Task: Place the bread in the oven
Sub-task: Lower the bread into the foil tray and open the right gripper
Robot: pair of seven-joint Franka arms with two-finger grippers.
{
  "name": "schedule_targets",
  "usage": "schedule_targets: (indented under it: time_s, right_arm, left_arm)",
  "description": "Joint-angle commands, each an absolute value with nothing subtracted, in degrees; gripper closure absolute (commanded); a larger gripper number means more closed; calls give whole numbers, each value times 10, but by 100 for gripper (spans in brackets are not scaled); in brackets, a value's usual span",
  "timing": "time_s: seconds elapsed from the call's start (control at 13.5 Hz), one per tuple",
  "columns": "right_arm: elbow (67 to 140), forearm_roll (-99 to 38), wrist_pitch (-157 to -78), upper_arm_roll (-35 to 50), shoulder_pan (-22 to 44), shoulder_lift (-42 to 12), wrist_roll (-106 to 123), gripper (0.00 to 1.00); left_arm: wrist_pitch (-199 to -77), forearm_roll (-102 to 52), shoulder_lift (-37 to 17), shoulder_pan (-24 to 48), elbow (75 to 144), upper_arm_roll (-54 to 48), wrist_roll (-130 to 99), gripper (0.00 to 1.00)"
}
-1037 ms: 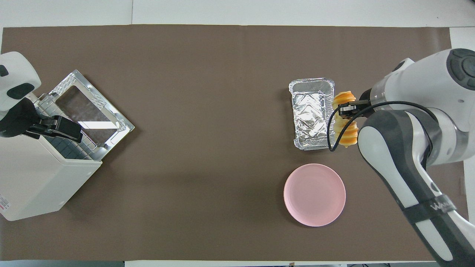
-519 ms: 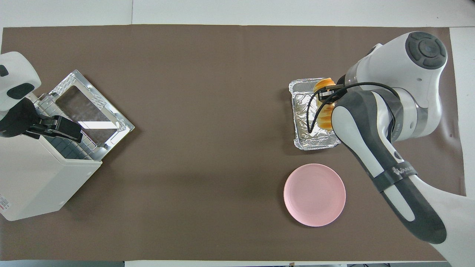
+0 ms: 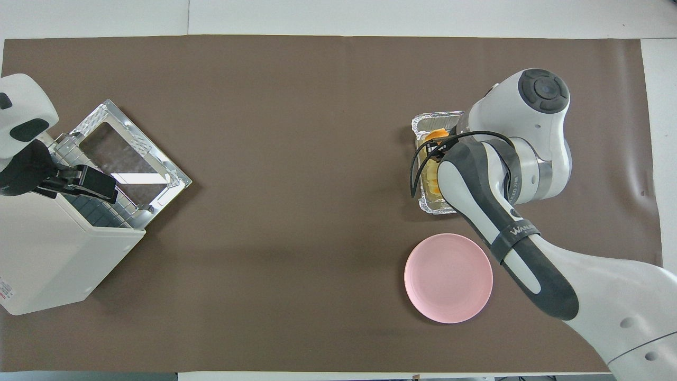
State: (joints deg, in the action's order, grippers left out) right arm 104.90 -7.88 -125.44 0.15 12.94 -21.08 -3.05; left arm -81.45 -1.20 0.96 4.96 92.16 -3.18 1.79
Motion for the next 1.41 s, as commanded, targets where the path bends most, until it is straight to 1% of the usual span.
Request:
schedule_targets:
  time_s: [0.0,0.07,0.15,0.22,0.3,0.59,0.67,0.81,0.96,1.19,1.33]
  right_arm:
    - [1072,-87,-1279,3,130,-201,-32,100]
    - [1072,-86,-1282,3,132,-202,-31,100]
    - [1072,-86,-1283,3,134,-202,-32,55]
    - [1071,-84,-1281,3,134,-201,-32,17]
    - [1065,-78,-1273,2,137,-198,-32,0]
    - [1028,-76,-1204,-3,127,-173,-27,0]
    - [1029,-73,-1199,-6,120,-169,-16,0]
    - [1034,-68,-1194,-7,84,-168,20,0]
    - [1046,-69,-1202,-7,62,-166,23,0]
    - [1054,-73,-1230,-7,57,-177,15,0]
    - [1070,-76,-1251,-6,55,-188,11,4]
  left_arm:
    - [-825,-3,22,44,935,-36,22,0]
    - [-825,-3,22,45,935,-36,22,0]
    - [-825,-3,22,45,935,-36,22,0]
    - [-825,-4,23,44,935,-36,22,0]
    - [-825,-3,23,44,935,-36,22,0]
    - [-825,-3,23,44,935,-36,22,0]
    - [-825,-3,23,44,935,-36,22,0]
    - [-825,-3,22,44,935,-36,22,0]
    - [-825,-3,22,44,935,-36,22,0]
    - [-825,-3,22,44,935,-36,22,0]
    - [-825,-3,22,45,935,-36,22,0]
